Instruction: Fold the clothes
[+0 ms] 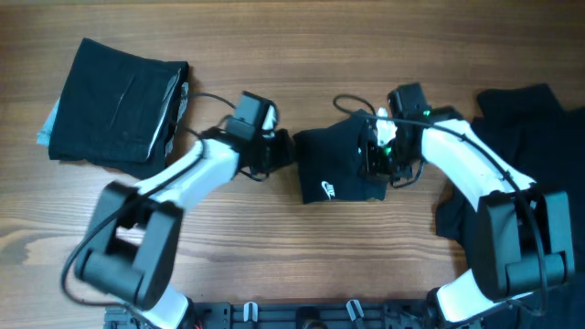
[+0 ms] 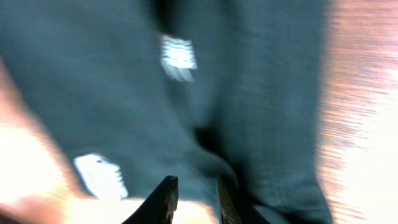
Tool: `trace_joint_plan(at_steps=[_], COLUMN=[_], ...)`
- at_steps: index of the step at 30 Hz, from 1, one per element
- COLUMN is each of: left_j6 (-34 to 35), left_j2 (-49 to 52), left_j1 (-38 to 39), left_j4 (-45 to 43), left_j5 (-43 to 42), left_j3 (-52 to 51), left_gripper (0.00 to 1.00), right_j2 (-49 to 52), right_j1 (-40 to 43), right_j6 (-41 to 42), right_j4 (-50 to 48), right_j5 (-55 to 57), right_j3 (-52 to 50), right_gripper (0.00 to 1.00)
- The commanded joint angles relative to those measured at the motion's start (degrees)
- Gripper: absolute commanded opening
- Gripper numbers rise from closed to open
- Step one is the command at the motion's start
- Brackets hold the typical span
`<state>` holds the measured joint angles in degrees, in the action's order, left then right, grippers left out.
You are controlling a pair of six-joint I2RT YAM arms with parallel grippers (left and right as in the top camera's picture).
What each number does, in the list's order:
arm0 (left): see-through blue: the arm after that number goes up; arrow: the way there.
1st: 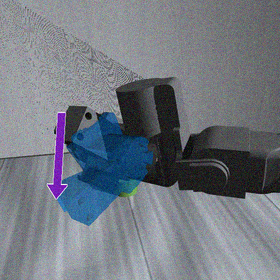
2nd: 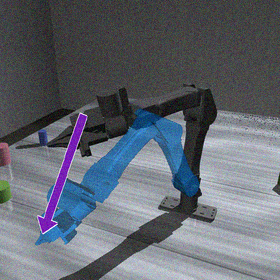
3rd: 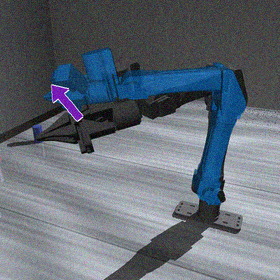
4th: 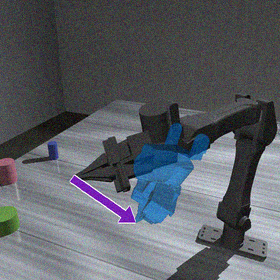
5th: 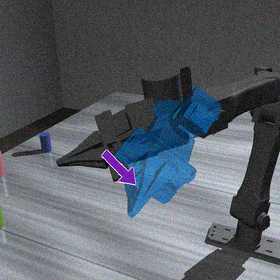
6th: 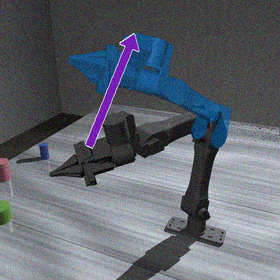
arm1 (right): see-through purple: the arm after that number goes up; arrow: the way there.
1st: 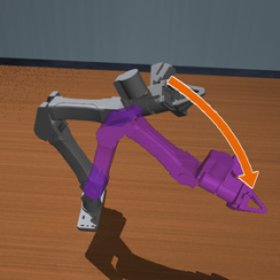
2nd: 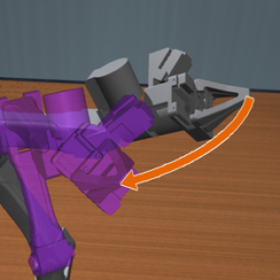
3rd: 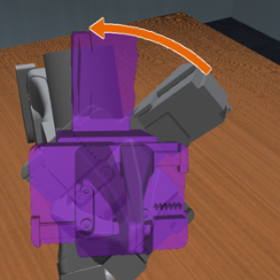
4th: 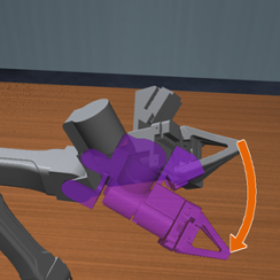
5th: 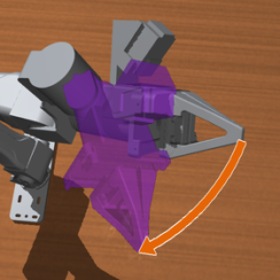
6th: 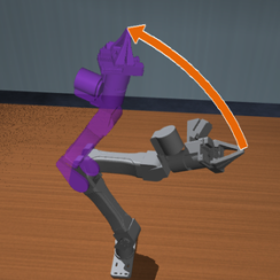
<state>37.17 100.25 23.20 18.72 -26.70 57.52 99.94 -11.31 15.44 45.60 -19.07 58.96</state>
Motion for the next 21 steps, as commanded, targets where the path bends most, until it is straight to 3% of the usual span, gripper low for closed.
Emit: trace_joint_plan(at_steps=[1, 4, 11, 17, 21], left_j6=[-5.53, -8.5, -8.22, -5.11, -1.51], left_j2=[-4.92, -2.97, 2.1, 5.66, 7.87], left_j1=[-3.72, -2.51, 4.94, 9.22, 7.19], left_j4=[0.5, 1.05, 5.64, 7.72, 6.69], left_j5=[-6.69, -8.61, -11.19, 3.41, 9.7], left_j3=[0.79, 0.59, 0.59, 0.57, 0.57], left_gripper=[0.44, 0.56, 0.51, 0.2, 0.14], right_j2=[-0.72, -0.72, -0.74, -2.86, -9.07], right_j1=[0.68, 0.66, 0.68, 0.68, 0.66], right_j6=[10.43, 10.16, 8.68, 6.99, 4.7], right_j4=[-4.96, -6.62, -6.78, -4.04, 1.84], right_j5=[8.74, 8.76, 4.94, 1.92, 0.5], right_j3=[-6.82, -8.44, -8.39, -4.94, -0.28], right_gripper=[0.24, 0.24, 0.25, 0.23, 0.27])
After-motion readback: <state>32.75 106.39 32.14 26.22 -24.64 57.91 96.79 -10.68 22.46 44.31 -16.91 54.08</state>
